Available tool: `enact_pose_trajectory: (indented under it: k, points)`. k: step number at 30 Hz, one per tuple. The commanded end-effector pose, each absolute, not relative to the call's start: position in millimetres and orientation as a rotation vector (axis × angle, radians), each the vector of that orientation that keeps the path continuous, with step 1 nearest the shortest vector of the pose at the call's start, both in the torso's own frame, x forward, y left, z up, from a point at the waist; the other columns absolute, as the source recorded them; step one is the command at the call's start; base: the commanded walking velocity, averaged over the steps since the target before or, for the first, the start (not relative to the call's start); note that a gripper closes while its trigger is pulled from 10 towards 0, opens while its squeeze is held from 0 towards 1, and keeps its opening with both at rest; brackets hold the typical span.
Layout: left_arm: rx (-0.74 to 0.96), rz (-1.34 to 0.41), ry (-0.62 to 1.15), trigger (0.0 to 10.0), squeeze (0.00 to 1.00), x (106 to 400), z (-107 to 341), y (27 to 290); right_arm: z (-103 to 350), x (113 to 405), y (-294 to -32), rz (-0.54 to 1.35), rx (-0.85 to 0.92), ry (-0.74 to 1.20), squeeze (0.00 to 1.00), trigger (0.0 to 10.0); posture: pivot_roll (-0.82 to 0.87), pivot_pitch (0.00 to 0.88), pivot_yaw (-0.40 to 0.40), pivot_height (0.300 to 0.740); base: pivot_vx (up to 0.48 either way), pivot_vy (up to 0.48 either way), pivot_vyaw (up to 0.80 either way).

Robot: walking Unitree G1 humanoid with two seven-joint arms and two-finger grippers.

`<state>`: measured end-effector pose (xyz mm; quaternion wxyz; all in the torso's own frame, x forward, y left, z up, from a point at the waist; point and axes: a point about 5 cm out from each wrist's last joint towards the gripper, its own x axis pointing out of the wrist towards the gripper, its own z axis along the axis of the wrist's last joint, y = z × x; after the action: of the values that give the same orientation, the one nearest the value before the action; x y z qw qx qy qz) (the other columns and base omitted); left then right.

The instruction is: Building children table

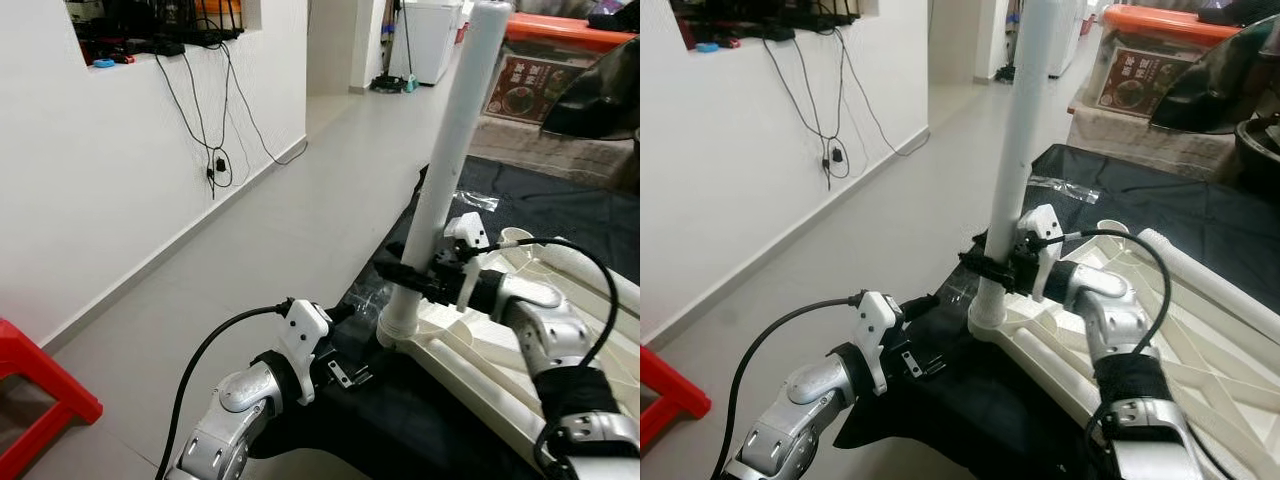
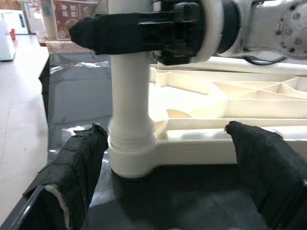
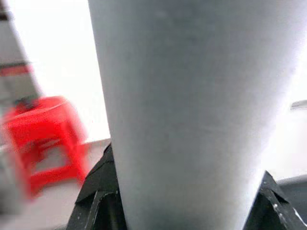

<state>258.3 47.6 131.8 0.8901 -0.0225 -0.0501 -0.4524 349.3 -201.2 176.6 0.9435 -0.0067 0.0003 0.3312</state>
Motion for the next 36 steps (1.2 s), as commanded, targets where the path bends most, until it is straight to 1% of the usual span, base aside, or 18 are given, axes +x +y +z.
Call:
enact_pose_trajectory:
  k: [1,3,4,5,6,7,8,9,17,19,20,22,23,24,25,28,29,36]
  points:
    - [-0.036,-0.943,-0.105,10.0,0.0,258,131,47,172,353,-219,0.452,-0.011,0.002,0.0,0.0,0.19,0.0,-0.055,0.74,0.0,0.0,0.0]
    - [-0.036,-0.943,-0.104,10.0,0.0,257,131,47,166,353,-244,-0.001,0.007,0.001,0.0,0.0,0.18,0.0,-0.047,0.74,0.0,0.0,0.0]
    - [-0.036,-0.943,-0.104,10.0,0.0,257,131,47,166,353,-244,-0.001,0.007,0.001,0.0,0.0,0.18,0.0,-0.047,0.74,0.0,0.0,0.0]
    - [-0.037,-0.942,-0.103,10.0,0.0,257,131,48,164,348,-253,-0.173,0.019,0.002,0.0,0.0,0.18,0.0,-0.047,0.74,0.0,0.0,0.0]
    - [-0.037,-0.942,-0.103,10.0,0.0,257,131,48,164,348,-253,-0.173,0.019,0.002,0.0,0.0,0.18,0.0,-0.047,0.74,0.0,0.0,0.0]
    - [-0.037,-0.943,-0.101,10.0,0.0,258,131,47,161,339,-260,-0.339,0.016,0.005,0.0,0.0,0.18,0.0,-0.047,0.74,0.0,0.0,0.0]
    - [-0.037,-0.943,-0.101,10.0,0.0,258,131,47,161,339,-260,-0.339,0.016,0.005,0.0,0.0,0.18,0.0,-0.047,0.74,0.0,0.0,0.0]
    - [-0.036,-0.944,-0.1,10.0,0.0,258,131,47,157,329,-259,-0.471,0.027,0.007,0.0,0.0,0.18,0.0,-0.047,0.74,0.0,0.0,0.0]
    - [-0.036,-0.946,-0.098,10.0,0.0,258,130,47,154,320,-252,-0.581,0.046,0.011,0.0,0.0,0.18,0.0,-0.04,0.74,0.0,0.0,0.0]
    - [-0.034,-0.944,-0.099,10.0,0.0,257,130,47,156,318,-235,-0.656,0.096,-0.007,0.0,0.0,0.18,0.0,-0.048,0.74,0.0,0.0,0.0]
    - [-0.033,-0.943,-0.099,10.0,0.0,257,130,48,158,320,-225,-0.656,0.139,-0.026,0.0,8.1,0.18,0.0,-0.048,0.74,0.0,0.0,0.0]
    - [-0.033,-0.943,-0.099,10.0,0.0,257,130,48,158,320,-225,-0.656,0.139,-0.026,0.0,8.1,0.18,0.0,-0.048,0.74,0.0,0.0,0.0]
    - [-0.032,-0.943,-0.099,10.0,0.0,257,129,49,160,322,-218,-0.633,0.147,-0.058,0.64,10.0,0.18,0.0,-0.047,0.74,0.0,0.0,0.0]
    - [-0.032,-0.943,-0.099,10.0,0.0,257,129,49,160,322,-218,-0.633,0.147,-0.058,0.64,10.0,0.18,0.0,-0.047,0.74,0.0,0.0,0.0]
    - [-0.031,-0.943,-0.098,10.0,0.0,257,129,49,162,325,-211,-0.583,0.152,-0.089,1.0,10.0,0.18,0.0,-0.047,0.74,0.0,0.0,0.0]
    - [-0.032,-0.942,-0.096,10.0,0.0,257,128,50,163,327,-208,-0.527,0.144,-0.125,1.0,10.0,0.18,0.0,-0.04,0.74,0.0,0.0,0.0]
    - [-0.033,-0.941,-0.094,10.0,0.0,257,127,50,167,330,-210,-0.43,0.16,-0.169,0.0,10.0,0.18,0.0,-0.045,0.74,0.0,0.0,0.0]
    - [-0.036,-0.941,-0.089,10.0,0.0,256,126,49,179,335,-213,-0.079,0.172,-0.201,0.0,10.0,0.17,0.0,-0.039,0.74,0.0,0.0,0.0]
